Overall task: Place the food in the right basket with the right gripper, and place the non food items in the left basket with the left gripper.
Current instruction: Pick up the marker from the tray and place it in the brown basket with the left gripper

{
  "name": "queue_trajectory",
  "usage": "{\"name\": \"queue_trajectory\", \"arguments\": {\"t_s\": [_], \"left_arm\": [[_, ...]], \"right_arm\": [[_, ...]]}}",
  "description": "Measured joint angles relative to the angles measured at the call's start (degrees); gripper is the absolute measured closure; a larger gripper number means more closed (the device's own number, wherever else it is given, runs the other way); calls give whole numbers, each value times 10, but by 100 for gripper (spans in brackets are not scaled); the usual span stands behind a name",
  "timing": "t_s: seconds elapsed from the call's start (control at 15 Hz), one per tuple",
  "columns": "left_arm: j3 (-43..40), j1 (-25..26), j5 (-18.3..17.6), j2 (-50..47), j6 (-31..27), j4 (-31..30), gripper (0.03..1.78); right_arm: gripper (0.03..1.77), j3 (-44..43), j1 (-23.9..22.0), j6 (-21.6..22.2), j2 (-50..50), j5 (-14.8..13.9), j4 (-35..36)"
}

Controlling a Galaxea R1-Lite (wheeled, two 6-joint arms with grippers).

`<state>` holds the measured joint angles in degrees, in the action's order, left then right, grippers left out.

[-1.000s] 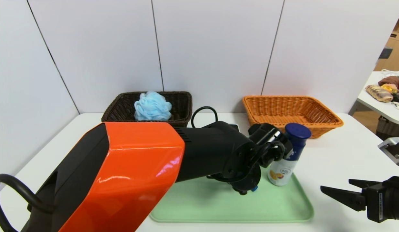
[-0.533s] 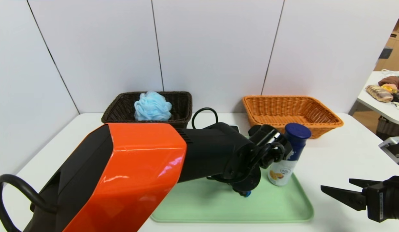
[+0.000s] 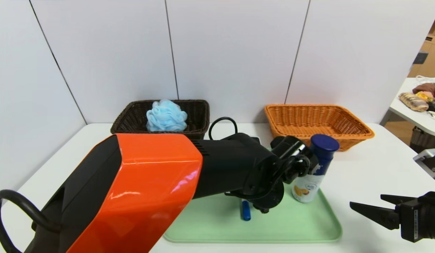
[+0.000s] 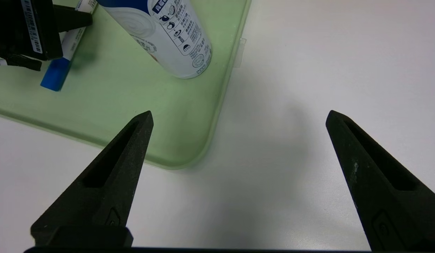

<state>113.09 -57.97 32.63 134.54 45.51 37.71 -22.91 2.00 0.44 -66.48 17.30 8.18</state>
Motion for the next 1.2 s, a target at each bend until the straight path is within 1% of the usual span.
{"name": "queue_trajectory", "arguments": {"t_s": [0.2,0.33,0.4,0.6,0.8,0.87,0.93,1.0,1.07,1.13,1.2], "left_arm": [[0,7,2,-24,-7,1,164],[0,25,3,-60,-31,2,164],[-1,41,3,-83,-50,2,164],[-4,118,0,-153,-125,13,164],[-5,200,-3,-209,-214,15,164],[-5,226,-10,-222,-247,15,164],[-5,252,-23,-231,-280,15,164],[-5,279,-47,-237,-317,15,164],[-6,301,-74,-241,-350,15,164],[-7,322,-109,-244,-389,16,164],[-10,335,-138,-246,-424,16,164]], "right_arm": [[10,0,0,0,1,0,0],[10,0,0,0,1,0,0],[10,0,0,-1,1,0,0],[10,-2,0,-2,2,0,0],[10,-2,0,-2,2,0,0],[10,-2,0,-2,2,0,0],[10,-2,0,-2,2,0,0],[10,-2,0,-2,2,0,0],[10,-2,0,-2,3,0,0],[10,-1,0,-2,4,-1,0],[10,0,0,-2,5,-1,0]]}}
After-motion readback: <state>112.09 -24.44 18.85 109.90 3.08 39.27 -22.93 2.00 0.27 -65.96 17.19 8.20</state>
